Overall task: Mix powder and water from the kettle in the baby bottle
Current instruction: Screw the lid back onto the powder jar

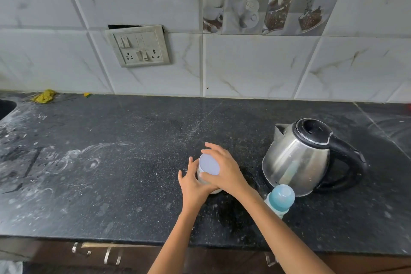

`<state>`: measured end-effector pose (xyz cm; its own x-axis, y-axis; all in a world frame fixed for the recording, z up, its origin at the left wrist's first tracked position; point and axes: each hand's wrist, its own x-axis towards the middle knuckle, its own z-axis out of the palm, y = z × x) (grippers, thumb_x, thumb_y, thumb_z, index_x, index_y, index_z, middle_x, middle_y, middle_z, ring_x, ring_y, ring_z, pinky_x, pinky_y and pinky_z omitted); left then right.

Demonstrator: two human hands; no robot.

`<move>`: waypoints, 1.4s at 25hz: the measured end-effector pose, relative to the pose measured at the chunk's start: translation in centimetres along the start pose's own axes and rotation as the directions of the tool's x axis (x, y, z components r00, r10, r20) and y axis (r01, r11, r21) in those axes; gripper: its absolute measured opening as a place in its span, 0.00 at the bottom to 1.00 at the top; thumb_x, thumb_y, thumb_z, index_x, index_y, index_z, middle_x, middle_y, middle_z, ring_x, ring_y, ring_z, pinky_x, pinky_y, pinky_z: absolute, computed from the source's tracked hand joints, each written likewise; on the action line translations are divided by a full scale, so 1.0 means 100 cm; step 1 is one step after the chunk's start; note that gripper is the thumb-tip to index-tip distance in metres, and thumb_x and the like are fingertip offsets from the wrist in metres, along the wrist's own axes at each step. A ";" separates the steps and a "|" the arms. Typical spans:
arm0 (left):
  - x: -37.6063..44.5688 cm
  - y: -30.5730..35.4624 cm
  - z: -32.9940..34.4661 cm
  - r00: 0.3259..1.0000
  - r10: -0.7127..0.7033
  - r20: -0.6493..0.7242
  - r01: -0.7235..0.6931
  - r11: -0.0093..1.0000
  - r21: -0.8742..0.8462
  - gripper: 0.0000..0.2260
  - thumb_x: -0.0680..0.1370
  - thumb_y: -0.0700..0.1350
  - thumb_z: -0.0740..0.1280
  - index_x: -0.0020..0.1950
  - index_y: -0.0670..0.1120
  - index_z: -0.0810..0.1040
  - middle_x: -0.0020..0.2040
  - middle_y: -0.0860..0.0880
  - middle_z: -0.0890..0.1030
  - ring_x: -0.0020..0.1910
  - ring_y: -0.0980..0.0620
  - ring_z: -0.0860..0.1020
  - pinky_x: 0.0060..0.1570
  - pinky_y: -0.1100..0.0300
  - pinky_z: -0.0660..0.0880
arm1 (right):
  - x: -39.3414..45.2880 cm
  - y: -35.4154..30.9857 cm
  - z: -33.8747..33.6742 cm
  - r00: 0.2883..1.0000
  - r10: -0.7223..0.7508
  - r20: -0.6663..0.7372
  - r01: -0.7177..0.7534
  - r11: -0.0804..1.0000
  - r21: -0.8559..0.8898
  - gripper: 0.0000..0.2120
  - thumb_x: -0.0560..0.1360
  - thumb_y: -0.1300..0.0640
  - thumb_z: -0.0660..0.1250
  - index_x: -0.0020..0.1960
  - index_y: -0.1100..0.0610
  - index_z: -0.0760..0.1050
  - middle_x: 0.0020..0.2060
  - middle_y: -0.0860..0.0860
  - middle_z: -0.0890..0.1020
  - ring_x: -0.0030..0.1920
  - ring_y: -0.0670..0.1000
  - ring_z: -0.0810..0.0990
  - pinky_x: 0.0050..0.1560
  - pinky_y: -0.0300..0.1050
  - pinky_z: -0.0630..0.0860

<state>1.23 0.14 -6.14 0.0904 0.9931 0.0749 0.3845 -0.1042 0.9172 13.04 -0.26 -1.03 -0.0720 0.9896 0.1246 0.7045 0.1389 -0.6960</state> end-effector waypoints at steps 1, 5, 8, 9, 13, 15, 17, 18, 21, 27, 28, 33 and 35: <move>0.000 0.000 0.000 1.000 0.003 -0.003 -0.003 1.000 0.001 0.37 0.58 0.64 0.70 0.65 0.61 0.63 0.58 0.75 0.61 0.74 0.63 0.53 0.75 0.50 0.40 | -0.001 0.002 0.001 1.000 -0.024 -0.001 0.024 0.998 -0.058 0.28 0.71 0.54 0.72 0.70 0.52 0.71 0.72 0.45 0.69 0.71 0.49 0.66 0.69 0.49 0.68; 0.001 -0.002 0.002 1.000 0.014 -0.022 -0.014 1.000 0.005 0.32 0.65 0.56 0.69 0.69 0.54 0.68 0.59 0.75 0.64 0.75 0.57 0.59 0.74 0.52 0.39 | -0.005 -0.005 0.014 0.998 0.048 -0.036 -0.058 0.919 -0.391 0.30 0.77 0.41 0.64 0.75 0.51 0.64 0.72 0.50 0.66 0.68 0.53 0.67 0.63 0.48 0.73; 0.002 -0.005 0.004 0.999 0.004 -0.042 -0.002 0.999 0.046 0.24 0.74 0.50 0.68 0.68 0.48 0.70 0.68 0.56 0.73 0.74 0.62 0.54 0.75 0.47 0.42 | -0.004 -0.024 0.030 0.968 0.193 -0.163 -0.248 0.846 -0.472 0.36 0.78 0.36 0.58 0.78 0.57 0.56 0.72 0.55 0.64 0.67 0.57 0.68 0.65 0.48 0.71; 0.002 -0.006 0.005 0.999 0.000 -0.040 0.003 0.998 0.064 0.22 0.76 0.49 0.68 0.69 0.47 0.70 0.68 0.52 0.74 0.74 0.63 0.52 0.75 0.46 0.42 | -0.005 -0.027 0.033 0.955 0.244 -0.168 -0.295 0.840 -0.456 0.39 0.78 0.36 0.57 0.78 0.60 0.53 0.73 0.56 0.63 0.69 0.58 0.66 0.67 0.49 0.71; -0.001 -0.003 0.002 0.999 -0.045 -0.021 0.044 0.998 -0.033 0.32 0.65 0.56 0.73 0.67 0.55 0.69 0.70 0.58 0.68 0.75 0.59 0.56 0.76 0.51 0.40 | -0.011 -0.024 0.008 0.925 0.344 -0.160 -0.378 0.802 -0.462 0.38 0.75 0.34 0.62 0.74 0.60 0.62 0.65 0.56 0.73 0.61 0.55 0.77 0.52 0.48 0.77; -0.001 -0.001 0.001 0.999 -0.047 -0.010 0.047 0.998 -0.038 0.37 0.57 0.61 0.73 0.65 0.59 0.67 0.65 0.70 0.63 0.74 0.61 0.57 0.74 0.54 0.39 | -0.006 -0.019 -0.009 0.938 0.292 -0.185 -0.343 0.846 -0.407 0.32 0.73 0.33 0.64 0.65 0.56 0.71 0.60 0.53 0.77 0.59 0.54 0.78 0.51 0.48 0.76; 0.000 0.000 0.001 1.000 -0.025 -0.009 0.025 1.000 0.000 0.41 0.57 0.62 0.73 0.68 0.56 0.67 0.62 0.69 0.62 0.74 0.60 0.57 0.74 0.53 0.39 | 0.000 -0.014 -0.012 0.981 0.193 -0.018 -0.192 0.954 -0.229 0.32 0.71 0.36 0.69 0.69 0.53 0.70 0.68 0.50 0.72 0.69 0.51 0.69 0.62 0.49 0.72; 0.000 0.000 0.001 1.000 -0.004 -0.013 0.004 1.000 0.024 0.41 0.58 0.62 0.72 0.70 0.52 0.67 0.61 0.68 0.63 0.75 0.58 0.58 0.75 0.51 0.40 | 0.002 -0.011 -0.009 0.991 0.103 0.082 -0.086 0.978 -0.188 0.33 0.71 0.39 0.71 0.71 0.51 0.69 0.71 0.48 0.69 0.72 0.50 0.64 0.68 0.50 0.69; -0.001 0.002 0.001 0.999 0.031 -0.025 -0.030 0.999 0.029 0.39 0.60 0.60 0.69 0.70 0.51 0.67 0.56 0.75 0.62 0.75 0.54 0.60 0.75 0.47 0.42 | 0.003 0.004 0.004 0.996 -0.072 0.047 0.081 0.970 -0.229 0.30 0.70 0.43 0.74 0.69 0.49 0.73 0.68 0.48 0.72 0.69 0.51 0.67 0.67 0.51 0.71; 0.005 -0.006 0.003 0.998 0.006 -0.060 -0.002 0.998 0.065 0.26 0.73 0.47 0.70 0.70 0.47 0.70 0.71 0.53 0.71 0.72 0.52 0.66 0.75 0.44 0.46 | 0.003 -0.012 0.048 0.926 0.177 -0.335 -0.267 0.932 -0.246 0.28 0.72 0.39 0.69 0.67 0.49 0.73 0.65 0.50 0.73 0.61 0.54 0.71 0.53 0.48 0.78; 0.006 -0.006 0.003 0.999 -0.003 -0.045 0.006 0.998 0.061 0.26 0.72 0.50 0.70 0.69 0.47 0.70 0.71 0.48 0.71 0.72 0.52 0.67 0.74 0.43 0.49 | 0.004 -0.015 0.049 0.906 0.227 -0.357 -0.321 0.918 -0.231 0.28 0.71 0.37 0.69 0.67 0.49 0.73 0.65 0.50 0.73 0.61 0.54 0.70 0.52 0.48 0.78; 0.006 -0.002 0.000 0.997 -0.081 -0.004 0.080 0.994 -0.077 0.40 0.56 0.58 0.73 0.68 0.50 0.71 0.64 0.48 0.78 0.65 0.50 0.74 0.70 0.40 0.62 | 0.010 0.007 0.004 0.999 0.036 0.024 -0.033 0.991 -0.127 0.27 0.71 0.38 0.70 0.67 0.46 0.75 0.65 0.46 0.72 0.67 0.48 0.69 0.60 0.49 0.75; 0.004 -0.002 0.003 0.998 -0.063 -0.023 0.061 0.995 -0.073 0.37 0.56 0.58 0.72 0.64 0.51 0.73 0.58 0.52 0.81 0.61 0.59 0.75 0.73 0.43 0.55 | 0.012 0.013 -0.005 0.993 -0.073 0.091 0.082 0.992 -0.096 0.25 0.71 0.44 0.74 0.67 0.48 0.77 0.66 0.47 0.73 0.67 0.48 0.69 0.65 0.48 0.71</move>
<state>1.44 0.56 -6.37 0.0444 0.9987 0.0258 0.3213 -0.0388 0.9462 14.20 1.05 -1.47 -0.1870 0.9761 0.1103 0.7607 0.2150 -0.6124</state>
